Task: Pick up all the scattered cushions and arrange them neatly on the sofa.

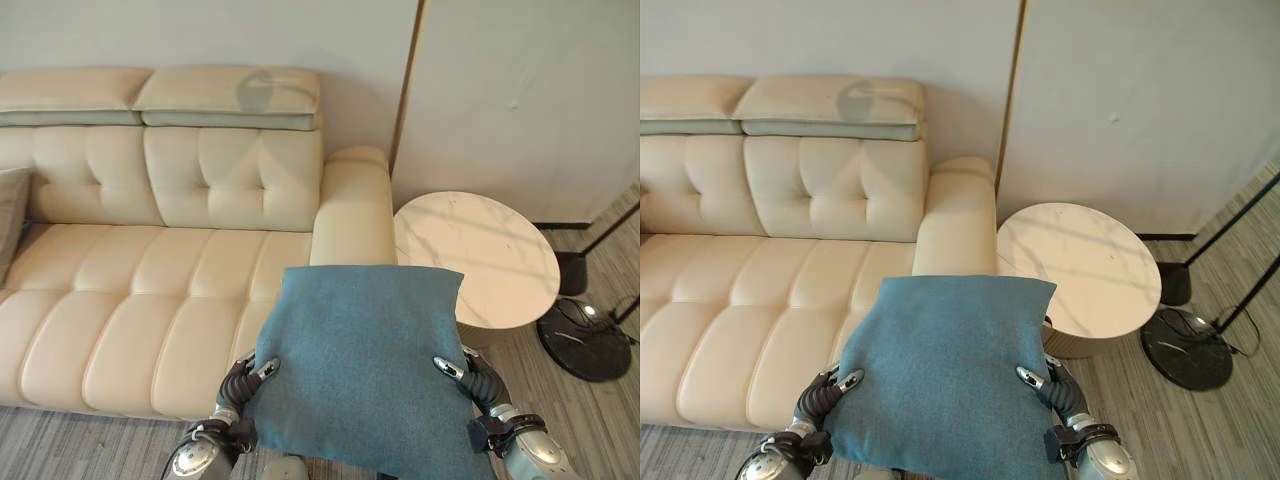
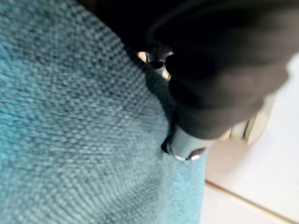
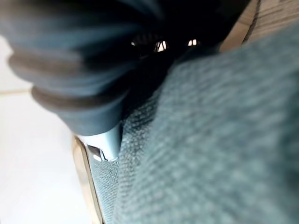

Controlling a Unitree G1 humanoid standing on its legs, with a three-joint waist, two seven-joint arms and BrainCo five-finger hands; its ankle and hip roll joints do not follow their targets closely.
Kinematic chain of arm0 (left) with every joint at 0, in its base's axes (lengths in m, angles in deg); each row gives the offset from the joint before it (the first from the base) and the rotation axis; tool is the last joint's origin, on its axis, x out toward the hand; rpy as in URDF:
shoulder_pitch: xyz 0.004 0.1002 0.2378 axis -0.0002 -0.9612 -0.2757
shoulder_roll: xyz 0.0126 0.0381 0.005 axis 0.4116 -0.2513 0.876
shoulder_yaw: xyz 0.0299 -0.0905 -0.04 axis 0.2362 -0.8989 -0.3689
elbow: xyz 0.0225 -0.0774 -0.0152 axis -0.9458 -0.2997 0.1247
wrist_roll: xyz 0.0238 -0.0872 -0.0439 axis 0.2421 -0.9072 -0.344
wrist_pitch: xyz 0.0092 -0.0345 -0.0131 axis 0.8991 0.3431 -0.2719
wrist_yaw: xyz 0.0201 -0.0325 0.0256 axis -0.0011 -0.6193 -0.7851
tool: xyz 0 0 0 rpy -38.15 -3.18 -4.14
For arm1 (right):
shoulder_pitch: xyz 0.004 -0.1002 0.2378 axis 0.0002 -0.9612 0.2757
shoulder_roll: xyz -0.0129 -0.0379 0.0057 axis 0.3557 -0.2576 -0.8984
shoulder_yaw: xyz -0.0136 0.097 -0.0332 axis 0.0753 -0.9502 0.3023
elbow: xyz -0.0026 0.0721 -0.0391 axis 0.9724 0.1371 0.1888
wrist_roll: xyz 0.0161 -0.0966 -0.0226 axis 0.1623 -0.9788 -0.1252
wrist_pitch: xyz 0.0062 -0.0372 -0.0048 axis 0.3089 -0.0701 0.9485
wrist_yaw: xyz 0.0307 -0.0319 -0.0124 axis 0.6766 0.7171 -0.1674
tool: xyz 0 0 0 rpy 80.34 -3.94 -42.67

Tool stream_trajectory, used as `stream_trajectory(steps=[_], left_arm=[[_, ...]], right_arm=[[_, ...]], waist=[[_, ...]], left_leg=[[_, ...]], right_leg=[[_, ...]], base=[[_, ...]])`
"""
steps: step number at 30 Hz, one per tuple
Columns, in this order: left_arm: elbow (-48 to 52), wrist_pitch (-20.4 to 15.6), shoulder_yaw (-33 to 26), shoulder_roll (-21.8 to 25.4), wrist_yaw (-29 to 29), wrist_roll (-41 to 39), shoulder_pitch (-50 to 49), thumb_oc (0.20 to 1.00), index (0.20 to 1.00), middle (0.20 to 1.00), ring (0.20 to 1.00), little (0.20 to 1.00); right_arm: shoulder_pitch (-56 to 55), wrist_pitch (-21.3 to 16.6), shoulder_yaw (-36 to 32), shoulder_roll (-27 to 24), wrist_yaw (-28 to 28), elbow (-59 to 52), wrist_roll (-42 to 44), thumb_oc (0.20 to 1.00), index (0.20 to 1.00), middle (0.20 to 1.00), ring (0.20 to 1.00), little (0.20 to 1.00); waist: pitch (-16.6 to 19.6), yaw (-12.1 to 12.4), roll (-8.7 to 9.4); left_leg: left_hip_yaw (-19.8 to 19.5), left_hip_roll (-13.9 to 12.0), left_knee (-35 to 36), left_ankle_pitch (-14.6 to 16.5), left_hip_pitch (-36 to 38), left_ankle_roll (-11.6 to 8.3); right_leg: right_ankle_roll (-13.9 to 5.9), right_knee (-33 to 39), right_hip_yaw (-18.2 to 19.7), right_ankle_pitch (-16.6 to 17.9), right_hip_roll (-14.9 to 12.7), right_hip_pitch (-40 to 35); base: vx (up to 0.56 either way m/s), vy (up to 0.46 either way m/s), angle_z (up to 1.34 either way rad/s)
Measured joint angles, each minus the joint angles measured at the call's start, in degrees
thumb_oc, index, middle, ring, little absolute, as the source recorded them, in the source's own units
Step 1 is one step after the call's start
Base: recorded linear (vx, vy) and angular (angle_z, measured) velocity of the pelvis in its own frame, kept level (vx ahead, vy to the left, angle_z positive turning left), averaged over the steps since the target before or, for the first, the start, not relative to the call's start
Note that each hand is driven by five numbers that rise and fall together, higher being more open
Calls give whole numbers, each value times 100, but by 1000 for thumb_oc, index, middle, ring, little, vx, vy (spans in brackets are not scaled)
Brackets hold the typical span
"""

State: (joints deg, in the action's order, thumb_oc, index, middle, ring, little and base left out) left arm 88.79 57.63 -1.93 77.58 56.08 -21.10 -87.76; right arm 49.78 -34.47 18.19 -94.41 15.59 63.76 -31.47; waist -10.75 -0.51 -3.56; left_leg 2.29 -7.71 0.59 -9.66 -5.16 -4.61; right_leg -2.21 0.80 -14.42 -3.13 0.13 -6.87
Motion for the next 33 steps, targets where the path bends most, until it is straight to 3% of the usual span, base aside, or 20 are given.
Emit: stream_trajectory(steps=[2, 3, 4, 5, 7, 8, 9, 10, 13, 17, 18, 19, 20, 21, 23, 24, 25, 27, 30, 33], left_arm=[[29, -4, -12, -60, -27, 1, -27, 200, 200, 200, 200, 200], [75, -3, -86, -49, -41, 6, -43, 200, 200, 200, 200, 200], [145, -4, -172, 37, -52, 9, -24, 200, 200, 200, 200, 200], [155, -4, -210, 117, -52, 10, 27, 200, 200, 200, 200, 200], [146, -4, -321, 176, -56, 9, 13, 200, 200, 200, 200, 200], [146, -4, -322, 156, -55, 7, -5, 200, 200, 200, 200, 200], [170, -7, -285, 44, -54, 7, -77, 200, 200, 200, 200, 200], [177, -14, -256, -28, -56, 6, -98, 200, 200, 200, 200, 200], [204, -84, -239, 16, -62, 2, 45, 200, 200, 200, 200, 200], [223, -122, -201, 28, -99, -2, 140, 200, 200, 200, 200, 200], [214, -126, -204, 31, -126, -3, 179, 200, 200, 200, 200, 200], [222, -130, -180, 30, -129, -3, 206, 200, 200, 200, 200, 200], [212, -132, -163, 34, -143, -3, 268, 200, 200, 200, 200, 200], [211, -133, -147, 34, -150, -3, 295, 200, 200, 200, 200, 200], [210, -136, -109, 6, -170, -3, 301, 200, 200, 200, 200, 200], [208, -136, -106, -6, -172, -3, 298, 200, 200, 200, 200, 200], [182, -137, -120, -52, -174, -3, 332, 200, 200, 200, 200, 200], [158, -139, -137, -52, -182, -4, 395, 200, 200, 200, 200, 200], [161, -143, -217, 75, -185, -3, 526, 200, 200, 200, 200, 200], [138, -142, -328, 226, -284, -1, 649, 200, 200, 200, 200, 200]], right_arm=[[5, -2, -1, -106, 5, -13, 0, 200, 200, 200, 200, 200], [38, 0, 36, -101, 8, -17, -1, 200, 200, 200, 200, 200], [57, 7, 86, -39, 9, -79, -1, 200, 200, 200, 200, 200], [56, 12, 103, 24, 9, -122, -1, 200, 200, 200, 200, 200], [104, 8, 185, 81, 17, -219, -1, 200, 200, 200, 200, 200], [98, 6, 198, 72, 18, -273, 1, 200, 200, 200, 200, 200], [29, 5, 188, -42, 33, -389, 9, 200, 200, 200, 200, 200], [21, -3, 165, -106, 37, -401, 29, 200, 200, 200, 200, 200], [208, -5, 89, -43, 97, -389, 217, 200, 200, 200, 200, 200], [410, -71, 68, -77, 152, -376, 218, 200, 200, 200, 200, 200], [499, -88, 99, -51, 196, -347, 214, 200, 200, 200, 200, 200], [501, -119, 56, -82, 221, -338, 214, 200, 200, 200, 200, 200], [526, -115, 43, -84, 266, -325, 209, 200, 200, 200, 200, 200], [531, -115, 58, -88, 278, -328, 208, 200, 200, 200, 200, 200], [586, -113, 32, -113, 300, -327, 192, 200, 200, 200, 200, 200], [606, -114, 39, -123, 315, -328, 191, 200, 200, 200, 200, 200], [611, -108, 18, -78, 352, -329, 153, 200, 200, 200, 200, 200], [657, -110, 51, -10, 410, -338, 147, 200, 200, 200, 200, 200], [663, -110, 43, 255, 424, -351, 89, 200, 200, 200, 200, 200], [803, -110, 94, 575, 434, -348, -14, 200, 200, 200, 200, 200]], waist=[[-77, 34, -153], [-99, 98, -161], [-156, 88, -17], [-229, 92, 205], [-271, 209, 611], [-273, 224, 613], [-189, 161, 402], [-130, 91, 247], [-148, 217, 215], [-158, 178, 134], [-167, 234, 89], [-152, 170, 61], [-170, 191, 89], [-211, 188, 171], [-219, 172, 185], [-197, 153, 147], [-199, 100, 178], [-172, 96, 280], [-68, 89, 573], [-32, 130, 637]], left_leg=[[-17, -72, 52, 81, -87, -32], [68, -82, 82, 368, -220, -18], [231, -30, 35, 908, -318, -331], [327, 60, -50, 1160, -372, -366], [600, 451, -630, 1018, -302, 145], [663, 520, -774, 1078, -190, 239], [645, 489, -808, 682, 79, 411], [683, 406, -628, 653, 228, 489], [601, 430, -163, 598, 258, 473], [501, 492, 138, 403, 218, 468], [548, 530, 341, 236, 145, 472], [836, 476, 446, 465, 132, 571], [1455, 360, 440, 681, 130, 529], [1810, 312, 378, 762, 111, 523], [2111, 55, 157, 736, 90, 537], [2181, -11, 159, 617, 132, 563], [2179, -21, 119, 376, 167, 459], [2112, 159, 168, 331, 240, 458], [1896, 493, 176, 419, 256, 589], [1771, 669, 172, 548, 350, 771]], right_leg=[[179, -255, -123, -155, 56, 119], [246, -613, -132, -312, 16, 350], [371, -794, -95, -426, -110, 566], [442, -814, -125, -454, -298, 626], [414, -696, -188, -365, -718, 572], [345, -628, -291, -324, -752, 464], [210, -560, -462, -226, -604, 315], [183, -576, -571, -264, -467, 285], [90, -925, -867, -454, -480, 434], [70, -924, -1356, -537, -559, 388], [70, -956, -1621, -536, -622, 369], [72, -937, -1757, -535, -612, 361], [86, -932, -1886, -519, -693, 346], [94, -935, -1992, -512, -778, 331], [77, -935, -2118, -523, -865, 251], [44, -936, -2151, -526, -868, 200], [-40, -933, -2210, -489, -927, 79], [-150, -920, -2194, -422, -1057, 35], [-234, -784, -2202, -206, -1271, -154], [-353, -1246, -2186, -69, -1556, -161]], base=[[-147, -87, 50], [-111, -95, 59], [-67, -70, 74], [-49, -45, 66], [-37, 3, 37], [-19, 22, 52], [-21, 38, 64], [-28, 50, 89], [-64, 95, 61], [-65, 160, 71], [-21, 198, 74], [-5, 221, 95], [24, 263, 86], [66, 272, 88], [110, 335, 55], [131, 384, 45], [170, 455, 46], [194, 421, 35], [174, 423, 47], [148, 508, 36]])
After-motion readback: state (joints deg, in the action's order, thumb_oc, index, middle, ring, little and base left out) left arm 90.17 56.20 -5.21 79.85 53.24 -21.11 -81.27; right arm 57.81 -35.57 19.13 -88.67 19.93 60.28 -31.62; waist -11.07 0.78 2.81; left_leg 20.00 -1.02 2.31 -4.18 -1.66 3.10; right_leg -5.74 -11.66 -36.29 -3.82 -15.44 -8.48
